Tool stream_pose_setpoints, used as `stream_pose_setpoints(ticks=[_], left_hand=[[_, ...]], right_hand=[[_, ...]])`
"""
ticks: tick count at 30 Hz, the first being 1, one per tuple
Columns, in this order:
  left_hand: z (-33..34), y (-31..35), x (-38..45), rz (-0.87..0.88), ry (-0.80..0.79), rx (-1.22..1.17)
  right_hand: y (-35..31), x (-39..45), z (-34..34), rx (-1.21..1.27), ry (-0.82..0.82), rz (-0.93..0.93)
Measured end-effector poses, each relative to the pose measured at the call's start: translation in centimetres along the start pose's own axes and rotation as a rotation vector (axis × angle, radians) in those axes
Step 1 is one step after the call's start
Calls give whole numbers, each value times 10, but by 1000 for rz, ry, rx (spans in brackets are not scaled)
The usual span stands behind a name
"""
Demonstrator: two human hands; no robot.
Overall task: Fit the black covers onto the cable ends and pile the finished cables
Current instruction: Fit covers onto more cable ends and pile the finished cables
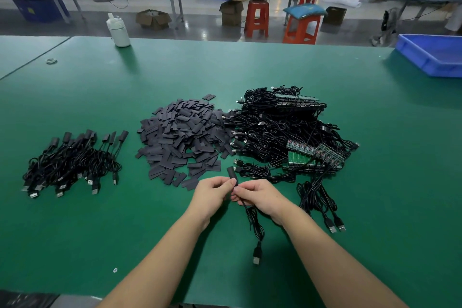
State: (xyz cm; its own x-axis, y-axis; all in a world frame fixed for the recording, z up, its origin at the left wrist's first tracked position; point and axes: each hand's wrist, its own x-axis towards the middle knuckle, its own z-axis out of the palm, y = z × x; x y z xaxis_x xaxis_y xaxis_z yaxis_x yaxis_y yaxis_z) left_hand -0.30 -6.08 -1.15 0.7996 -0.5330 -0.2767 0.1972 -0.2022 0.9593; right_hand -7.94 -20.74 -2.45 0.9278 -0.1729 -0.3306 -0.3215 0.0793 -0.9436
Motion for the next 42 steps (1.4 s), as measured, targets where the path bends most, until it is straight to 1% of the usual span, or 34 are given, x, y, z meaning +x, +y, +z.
stream_pose_setpoints(ticks=[3,5,6,9,10,12,15,19,21,23,25,28,30,31,33,37,38,40,42], left_hand=[[1,0,-3,7,-43,121],[-2,0,-3,20,16,151],[-5,2,-4,21,53,124],[-23,13,-3,-25,119,-87],[-35,18,-2,-41,133,-119],[-66,25,-1,-57,148,-90],[-122,31,5,-86,225,143],[-192,34,31,-138,443,490],[-217,36,48,-116,544,713],[-235,40,66,-59,644,878],[-245,46,81,-23,728,926],[-252,49,95,-17,812,987],[-248,45,96,66,861,1028],[-244,42,94,103,859,1031],[-231,30,91,132,790,1082],[-212,5,79,89,584,1234],[-210,0,76,92,559,1255],[-205,-3,71,162,576,1199],[-188,3,66,284,609,1106]], right_hand=[[1,-1,-1,-4,-10,8],[1,0,-1,22,-1,17],[1,0,-1,55,13,21],[1,1,-3,145,56,35],[1,1,-4,157,63,39],[2,1,-5,153,66,42],[2,1,-4,115,72,41],[3,3,-3,85,82,43],[3,3,-2,70,85,39],[4,4,-1,60,93,32],[5,4,-1,56,102,28],[6,6,-1,40,113,27],[6,6,0,25,114,24],[7,7,-1,23,115,25],[8,7,-1,24,117,23],[6,7,1,-9,119,14],[7,7,1,-25,123,9],[7,6,3,-53,130,3],[4,5,5,-85,137,5]])
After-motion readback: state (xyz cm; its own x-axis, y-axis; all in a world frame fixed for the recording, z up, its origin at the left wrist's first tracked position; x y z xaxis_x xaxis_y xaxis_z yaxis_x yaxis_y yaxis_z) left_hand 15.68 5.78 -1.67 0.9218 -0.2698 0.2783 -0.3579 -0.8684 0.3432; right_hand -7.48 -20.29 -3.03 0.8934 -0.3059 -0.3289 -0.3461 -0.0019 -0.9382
